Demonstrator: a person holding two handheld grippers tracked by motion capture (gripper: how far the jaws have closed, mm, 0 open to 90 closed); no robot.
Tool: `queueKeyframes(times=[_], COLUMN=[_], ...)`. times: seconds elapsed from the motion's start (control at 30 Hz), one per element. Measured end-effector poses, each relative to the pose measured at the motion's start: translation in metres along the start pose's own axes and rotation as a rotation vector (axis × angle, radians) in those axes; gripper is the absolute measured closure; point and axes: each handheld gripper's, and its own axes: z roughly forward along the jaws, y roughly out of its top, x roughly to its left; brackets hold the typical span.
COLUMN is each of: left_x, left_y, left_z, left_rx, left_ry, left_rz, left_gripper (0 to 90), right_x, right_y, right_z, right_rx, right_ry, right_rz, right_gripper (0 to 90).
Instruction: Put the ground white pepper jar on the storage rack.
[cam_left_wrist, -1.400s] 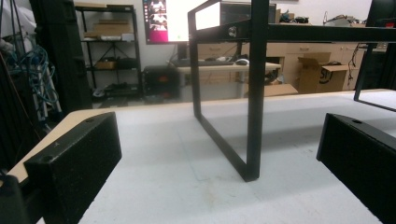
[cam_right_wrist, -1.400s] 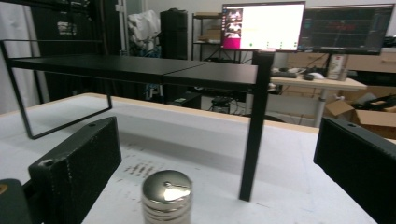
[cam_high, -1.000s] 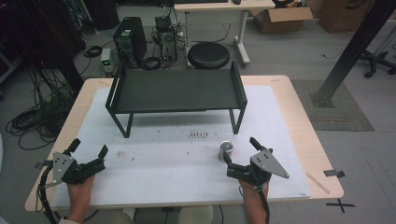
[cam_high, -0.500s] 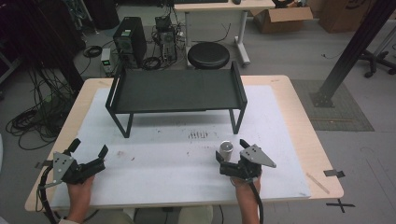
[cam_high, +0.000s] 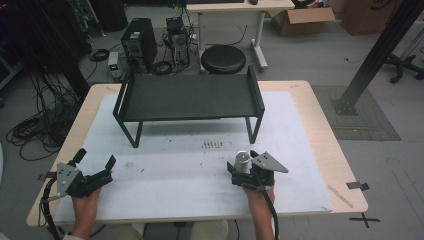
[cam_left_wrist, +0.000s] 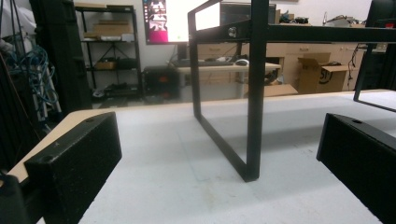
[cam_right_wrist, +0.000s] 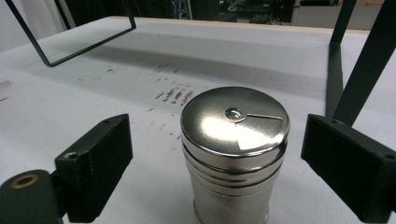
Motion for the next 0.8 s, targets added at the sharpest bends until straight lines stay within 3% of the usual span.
queueKeyframes(times=[0.27, 0.33, 0.7, 0.8], left_x=[0.0000, -0.0001, -0.0001, -0.0001], left_y=[0.0000, 0.0000, 0.0000, 0.0000], left_z=[0.0000, 0.0001, 0.0001, 0.0001], left_rx=[0.000, 0.000, 0.001, 0.001], left_ry=[0.000, -0.001, -0.001, -0.001], left_rz=[-0.001, 0.000, 0.001, 0.000], left_gripper=[0.3, 0.3, 0.3, 0.3], right_x=[-0.0019, -0.0027, -0.0034, -0.0050], right_y=[0.0007, 0.0010, 0.0008, 0.0005], right_z=[0.0019, 0.0024, 0.0021, 0.0012], right_rx=[0.012, 0.019, 0.015, 0.007], right_ry=[0.016, 0.022, 0.035, 0.034], right_rz=[0.012, 0.017, 0.019, 0.039], right_gripper=[16.3, 24.6, 36.6, 42.2])
